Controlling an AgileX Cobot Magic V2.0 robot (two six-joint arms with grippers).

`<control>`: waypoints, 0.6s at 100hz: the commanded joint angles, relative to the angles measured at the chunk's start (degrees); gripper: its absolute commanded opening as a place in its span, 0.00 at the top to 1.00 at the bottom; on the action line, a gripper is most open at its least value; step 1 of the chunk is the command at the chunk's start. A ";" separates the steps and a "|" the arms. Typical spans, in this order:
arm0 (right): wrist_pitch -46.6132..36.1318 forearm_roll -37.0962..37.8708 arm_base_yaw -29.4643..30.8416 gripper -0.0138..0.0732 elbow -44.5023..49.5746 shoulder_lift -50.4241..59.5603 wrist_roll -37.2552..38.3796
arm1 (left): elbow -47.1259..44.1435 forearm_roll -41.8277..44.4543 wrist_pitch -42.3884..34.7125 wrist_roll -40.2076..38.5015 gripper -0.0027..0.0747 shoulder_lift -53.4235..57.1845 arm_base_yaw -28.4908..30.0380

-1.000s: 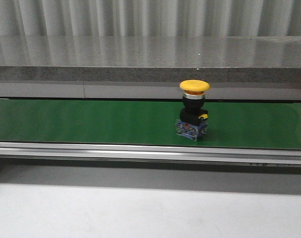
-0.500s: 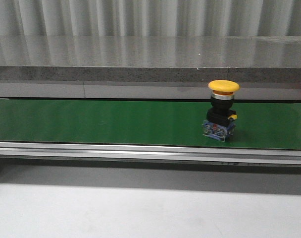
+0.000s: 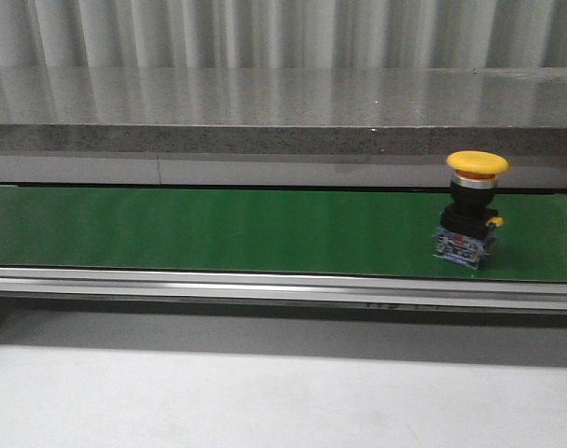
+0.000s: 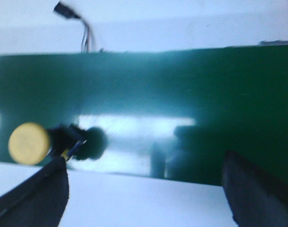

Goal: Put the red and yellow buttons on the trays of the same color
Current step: 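Reach the right gripper to the yellow button on the belt and grasp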

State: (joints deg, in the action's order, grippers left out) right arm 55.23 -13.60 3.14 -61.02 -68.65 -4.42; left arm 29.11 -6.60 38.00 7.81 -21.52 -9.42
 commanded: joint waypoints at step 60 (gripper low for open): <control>-7.14 0.22 -10.68 0.40 -1.33 -12.79 -8.88 | 1.49 -0.58 -4.47 0.14 0.99 -0.26 -0.48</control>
State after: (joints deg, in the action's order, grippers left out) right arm 50.63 -13.45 -7.51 -61.02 -81.65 -12.46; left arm 29.11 -6.60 38.00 7.81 -21.52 -9.42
